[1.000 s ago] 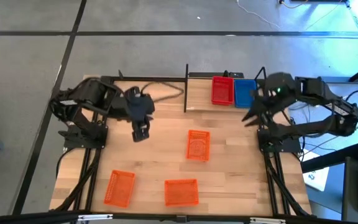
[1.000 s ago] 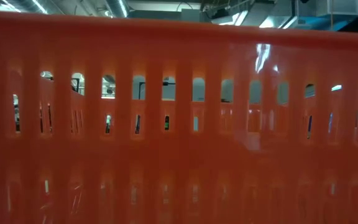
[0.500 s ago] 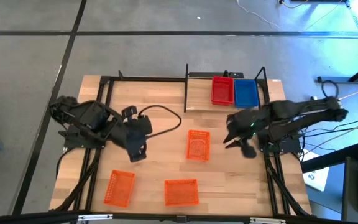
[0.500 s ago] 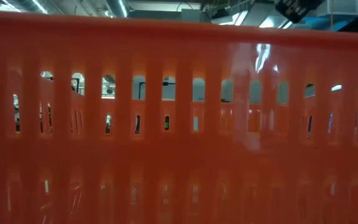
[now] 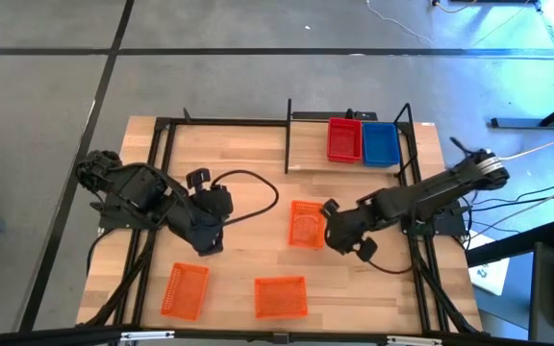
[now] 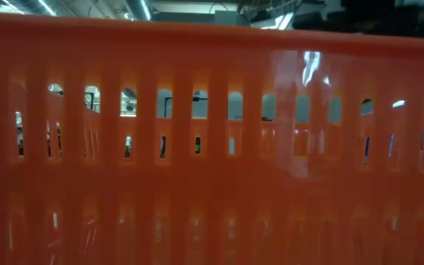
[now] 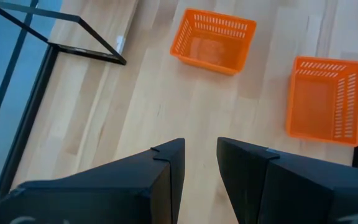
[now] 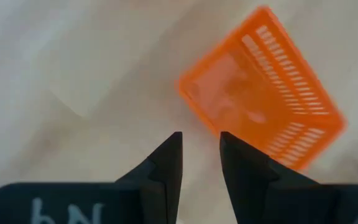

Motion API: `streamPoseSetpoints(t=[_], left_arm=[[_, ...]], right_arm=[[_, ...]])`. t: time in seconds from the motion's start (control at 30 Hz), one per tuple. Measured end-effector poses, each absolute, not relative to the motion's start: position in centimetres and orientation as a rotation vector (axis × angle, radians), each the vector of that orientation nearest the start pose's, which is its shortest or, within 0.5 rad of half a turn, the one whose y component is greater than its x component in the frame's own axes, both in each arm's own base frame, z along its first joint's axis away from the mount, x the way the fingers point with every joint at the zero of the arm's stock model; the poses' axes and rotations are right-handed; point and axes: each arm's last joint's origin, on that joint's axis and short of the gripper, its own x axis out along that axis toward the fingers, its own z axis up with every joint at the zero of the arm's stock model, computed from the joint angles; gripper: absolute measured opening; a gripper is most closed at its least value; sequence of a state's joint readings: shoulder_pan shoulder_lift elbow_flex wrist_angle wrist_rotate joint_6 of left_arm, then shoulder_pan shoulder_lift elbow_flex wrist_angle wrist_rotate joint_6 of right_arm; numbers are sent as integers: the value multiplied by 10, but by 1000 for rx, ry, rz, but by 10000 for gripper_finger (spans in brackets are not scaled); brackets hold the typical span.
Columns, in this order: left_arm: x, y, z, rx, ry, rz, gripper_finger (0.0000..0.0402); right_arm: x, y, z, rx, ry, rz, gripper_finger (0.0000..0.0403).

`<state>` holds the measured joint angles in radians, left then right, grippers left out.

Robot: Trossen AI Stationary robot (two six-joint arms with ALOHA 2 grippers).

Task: Stack baskets on shelf by color
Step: Put the top orange basket on the shelf

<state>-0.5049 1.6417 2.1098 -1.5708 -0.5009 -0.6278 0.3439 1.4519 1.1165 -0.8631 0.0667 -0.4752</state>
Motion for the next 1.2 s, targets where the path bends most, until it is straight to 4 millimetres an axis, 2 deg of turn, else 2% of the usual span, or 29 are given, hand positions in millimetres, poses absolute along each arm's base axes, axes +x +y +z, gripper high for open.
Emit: streamPoseSetpoints(t=[0.13,0.37,0.6,0.83,1.03,1.2], left_arm=[[245,-119,448,-43,902,300,86],[245,-119,448,-53,900,306,86],[245,-119,448,-81,895,319,86],[245,-119,448,-91,893,324,86],[245,-119,448,-91,894,324,86],[245,-119,448,-91,893,324,86]], right_arm=[[270,89,235,-837,1138,607,107],[290,83,213,-956,1128,702,107],[296,75,201,-962,1145,789,107],[305,67,183,-933,1203,795,107],[310,68,168,-916,1231,818,107],[315,69,167,-920,1196,800,105]])
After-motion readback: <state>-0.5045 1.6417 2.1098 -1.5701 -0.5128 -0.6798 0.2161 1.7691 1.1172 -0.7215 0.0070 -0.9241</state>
